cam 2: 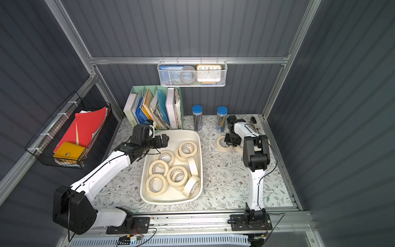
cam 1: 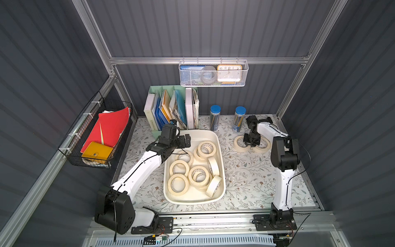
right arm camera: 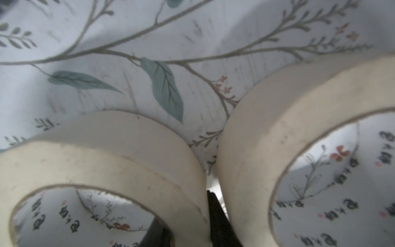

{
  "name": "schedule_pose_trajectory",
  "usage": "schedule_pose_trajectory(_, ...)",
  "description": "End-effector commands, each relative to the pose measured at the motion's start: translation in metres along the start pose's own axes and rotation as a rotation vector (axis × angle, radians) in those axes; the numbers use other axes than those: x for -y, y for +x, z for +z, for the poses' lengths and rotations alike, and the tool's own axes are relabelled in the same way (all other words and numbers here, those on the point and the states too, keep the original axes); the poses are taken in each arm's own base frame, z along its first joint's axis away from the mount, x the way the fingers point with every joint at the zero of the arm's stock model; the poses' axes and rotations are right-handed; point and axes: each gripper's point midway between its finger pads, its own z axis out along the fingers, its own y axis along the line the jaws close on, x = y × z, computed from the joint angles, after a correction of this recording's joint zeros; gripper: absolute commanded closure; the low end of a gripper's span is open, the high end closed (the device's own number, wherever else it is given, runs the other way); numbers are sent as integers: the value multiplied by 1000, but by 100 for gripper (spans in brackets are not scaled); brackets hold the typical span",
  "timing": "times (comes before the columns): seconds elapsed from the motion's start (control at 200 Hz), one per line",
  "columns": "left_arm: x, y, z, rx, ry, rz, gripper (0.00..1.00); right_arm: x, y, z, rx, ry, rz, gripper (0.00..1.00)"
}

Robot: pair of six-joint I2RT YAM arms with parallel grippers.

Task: Take out the art tape in the storage box
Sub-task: Place the art tape at the center of the board.

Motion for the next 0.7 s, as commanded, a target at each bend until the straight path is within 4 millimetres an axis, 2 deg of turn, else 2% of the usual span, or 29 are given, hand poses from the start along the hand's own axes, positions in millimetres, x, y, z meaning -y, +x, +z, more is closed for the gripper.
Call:
schedule_pose_trajectory(0.0, -3, 2, 1, 4, -7, -17, 0, 8, -3, -12, 25, 2, -7, 100)
schedule_pose_trajectory(0.045, -3, 2, 1, 5, -7, -17, 0, 4, -2, -13, 22, -20, -21, 100)
schedule_pose_trajectory(0.125, -3, 2, 4, -1, -9, -18, 0, -3, -3, -17, 32, -58, -37, 62)
schedule_pose_trajectory(0.16, -3, 2, 5, -3, -9, -16, 0, -6, -3, -21, 45, -72, -45, 51)
schedule_pose_trajectory(0.23, -3, 2, 8, -6, -6, -12, 0, -11, -4, -35, 80, -94, -57, 35)
schedule_pose_trajectory(0.285, -2, 3, 11, -15, -4, -11, 0, -15, -3, -49, 108, -112, -66, 31)
schedule_pose_trajectory(0.365, 0, 5, 18, -27, 7, -9, 0, -21, 2, -75, 152, -148, -84, 30)
schedule_pose_trajectory(0.495, 4, 9, 38, -54, 26, -8, 0, -45, 24, -114, 198, -234, -137, 31)
schedule_pose_trajectory(0.605, 9, 15, 58, -99, 42, -6, 1, -60, 52, -131, 205, -252, -196, 31)
schedule_pose_trajectory(0.695, 17, 20, 70, -129, 58, 11, 2, -66, 75, -135, 189, -266, -217, 31)
